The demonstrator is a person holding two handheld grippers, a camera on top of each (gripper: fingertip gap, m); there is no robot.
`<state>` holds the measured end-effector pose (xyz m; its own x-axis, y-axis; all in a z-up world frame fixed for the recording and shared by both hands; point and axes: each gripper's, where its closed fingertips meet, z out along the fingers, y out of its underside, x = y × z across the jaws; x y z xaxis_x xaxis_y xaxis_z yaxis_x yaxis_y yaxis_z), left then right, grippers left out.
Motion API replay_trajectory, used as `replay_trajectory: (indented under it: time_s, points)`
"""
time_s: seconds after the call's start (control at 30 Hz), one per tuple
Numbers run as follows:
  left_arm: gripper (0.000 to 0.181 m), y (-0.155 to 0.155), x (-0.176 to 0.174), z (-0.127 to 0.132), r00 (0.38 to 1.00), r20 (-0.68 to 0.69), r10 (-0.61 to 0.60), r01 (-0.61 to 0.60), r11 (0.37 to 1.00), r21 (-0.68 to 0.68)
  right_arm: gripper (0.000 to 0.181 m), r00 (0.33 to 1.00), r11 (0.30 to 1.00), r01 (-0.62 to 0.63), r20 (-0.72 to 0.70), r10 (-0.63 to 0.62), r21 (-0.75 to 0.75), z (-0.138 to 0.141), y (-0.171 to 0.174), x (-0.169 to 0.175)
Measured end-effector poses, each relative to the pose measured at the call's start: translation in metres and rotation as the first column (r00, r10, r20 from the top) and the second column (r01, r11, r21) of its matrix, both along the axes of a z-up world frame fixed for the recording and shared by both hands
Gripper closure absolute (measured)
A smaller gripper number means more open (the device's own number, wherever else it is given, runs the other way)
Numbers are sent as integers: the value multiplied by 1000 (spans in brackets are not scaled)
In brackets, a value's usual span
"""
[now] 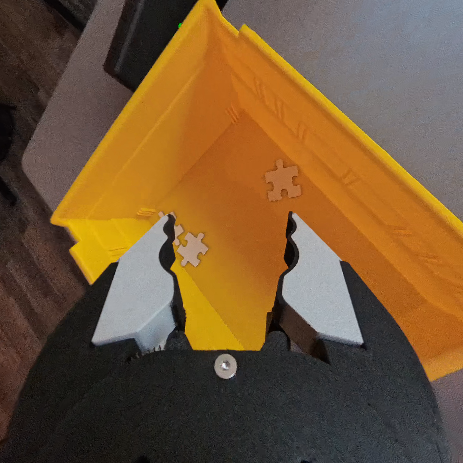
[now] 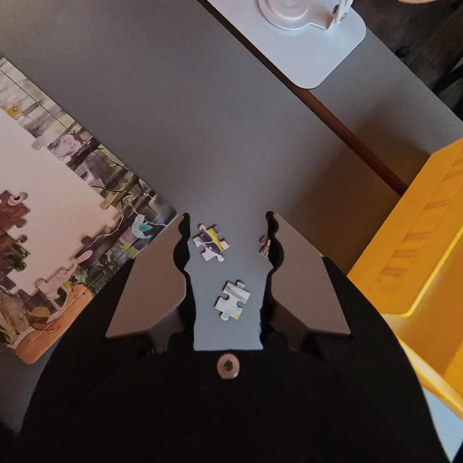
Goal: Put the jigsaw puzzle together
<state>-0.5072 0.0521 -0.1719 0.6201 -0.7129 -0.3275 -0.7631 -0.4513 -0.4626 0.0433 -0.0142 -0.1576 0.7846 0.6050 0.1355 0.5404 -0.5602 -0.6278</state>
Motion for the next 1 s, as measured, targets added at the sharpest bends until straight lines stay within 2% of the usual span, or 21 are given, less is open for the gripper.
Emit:
replay_trajectory:
  time_s: [0.1,0.17,0.23,0.27,0.37,0.47,0.7,0.8,0.83,0.87,0.9,1.0]
  points:
    - [98,0,20,-26,994,53,-95,100,989,-105,119,998,998,-62,28,63,-14,-4,-4,-17]
    - [106,-1,22,-46,986,4,-168,167,975,-147,120,996,997,-79,43,80,-23,-6,-4,-24]
    - [105,-1,26,-65,976,-23,-216,208,960,-188,122,995,997,-74,61,76,-36,-9,-3,-25]
    - [115,-3,35,-68,972,26,-232,233,952,-200,122,996,998,-49,77,53,-50,-12,-3,-21]
    - [111,-1,52,-63,958,143,-250,274,944,-187,122,993,996,-4,121,14,-87,-20,-4,-10]
    - [103,2,49,-71,960,124,-250,271,940,-208,122,991,995,14,132,-1,-101,-23,-4,-6]
    - [116,3,52,-74,959,191,-211,254,937,-239,122,986,995,17,165,0,-98,-21,-5,-5]
    - [126,3,51,-73,961,183,-208,249,938,-241,122,986,995,17,169,0,-98,-21,-6,-4]
    - [133,1,51,-73,961,180,-211,251,937,-244,123,986,995,14,168,2,-94,-20,-6,-5]
    - [151,-1,51,-73,960,172,-221,259,934,-245,123,986,996,11,165,5,-92,-19,-6,-6]
    - [155,-1,50,-72,962,154,-226,259,936,-238,123,987,996,9,162,5,-90,-19,-7,-6]
    - [156,5,32,-69,982,53,-181,188,965,-185,123,988,996,1,152,12,-86,-17,-8,-7]
